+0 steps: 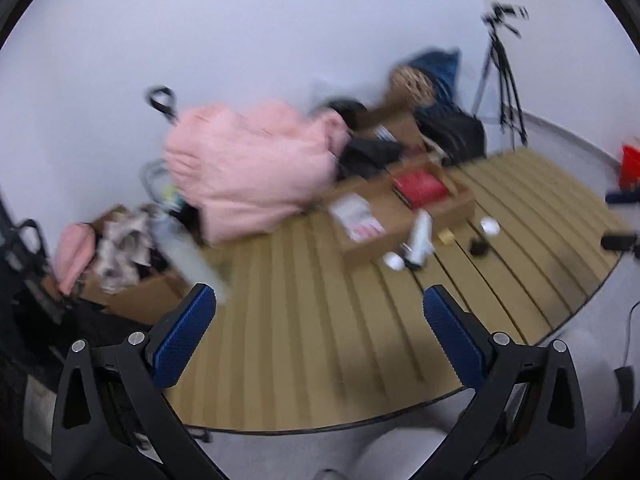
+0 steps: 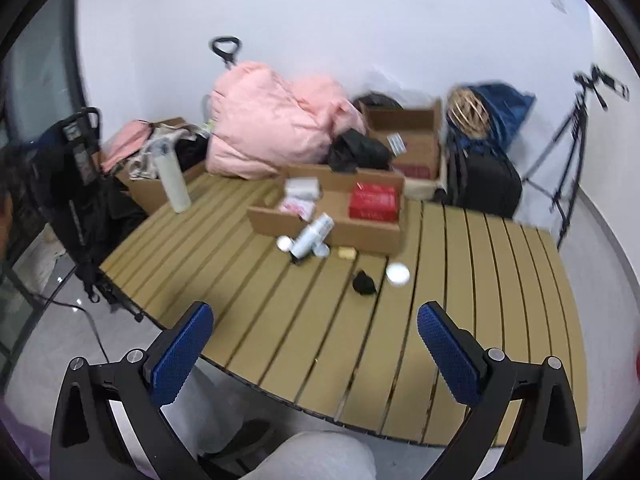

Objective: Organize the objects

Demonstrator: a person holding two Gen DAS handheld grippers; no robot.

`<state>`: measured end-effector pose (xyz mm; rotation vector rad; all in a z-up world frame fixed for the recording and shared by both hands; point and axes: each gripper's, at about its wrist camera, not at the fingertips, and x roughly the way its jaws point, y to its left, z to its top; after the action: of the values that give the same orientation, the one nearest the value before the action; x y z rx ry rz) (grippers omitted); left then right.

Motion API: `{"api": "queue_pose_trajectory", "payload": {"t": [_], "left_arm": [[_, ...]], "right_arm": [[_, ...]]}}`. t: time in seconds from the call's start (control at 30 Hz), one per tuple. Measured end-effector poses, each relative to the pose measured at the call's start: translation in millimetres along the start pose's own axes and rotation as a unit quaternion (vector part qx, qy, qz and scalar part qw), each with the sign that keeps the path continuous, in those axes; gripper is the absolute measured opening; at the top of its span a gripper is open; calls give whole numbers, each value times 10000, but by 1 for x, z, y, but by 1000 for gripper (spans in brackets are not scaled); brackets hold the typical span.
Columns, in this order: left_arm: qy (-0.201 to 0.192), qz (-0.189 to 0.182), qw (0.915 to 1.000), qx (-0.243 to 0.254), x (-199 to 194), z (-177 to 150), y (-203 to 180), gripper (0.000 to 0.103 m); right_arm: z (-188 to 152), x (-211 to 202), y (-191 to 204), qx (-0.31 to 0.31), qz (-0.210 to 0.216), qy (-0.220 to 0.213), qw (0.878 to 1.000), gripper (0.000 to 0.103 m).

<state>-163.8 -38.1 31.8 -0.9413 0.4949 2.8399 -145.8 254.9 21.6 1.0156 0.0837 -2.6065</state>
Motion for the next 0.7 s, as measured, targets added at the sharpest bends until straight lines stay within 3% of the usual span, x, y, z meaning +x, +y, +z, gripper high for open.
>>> {"api": "queue_pose_trajectory", "payload": {"t": [0.13,0.3,0.37,0.43,0.5,0.57,0.7], "left_arm": [[272,-749,9967,-171,71,-14,-53,103],[71,-993,9947,-263,139,-1,-69,103],[200,-1199,9923,-225,169,4,-76,103],[345,-1366,9898,-205,203,8,-82,101],[403,-1398,9890,-270,228,11,-84,94],[504,-1472,9865,-504,255,14,-79,81],[878,-1706,9762,-1010,302,14,-71,71]], "right_arm": [[-16,36,-14,285,-82,289,9991,103],[-12,86,-23,364,-214,461,9980,103],[-4,111,-27,375,-168,436,9982,103],[2,140,-33,475,-32,510,9976,92],[9,169,-40,630,95,607,9961,61],[19,195,-46,799,283,586,9947,47],[46,240,-55,1067,827,515,9895,47]]}}
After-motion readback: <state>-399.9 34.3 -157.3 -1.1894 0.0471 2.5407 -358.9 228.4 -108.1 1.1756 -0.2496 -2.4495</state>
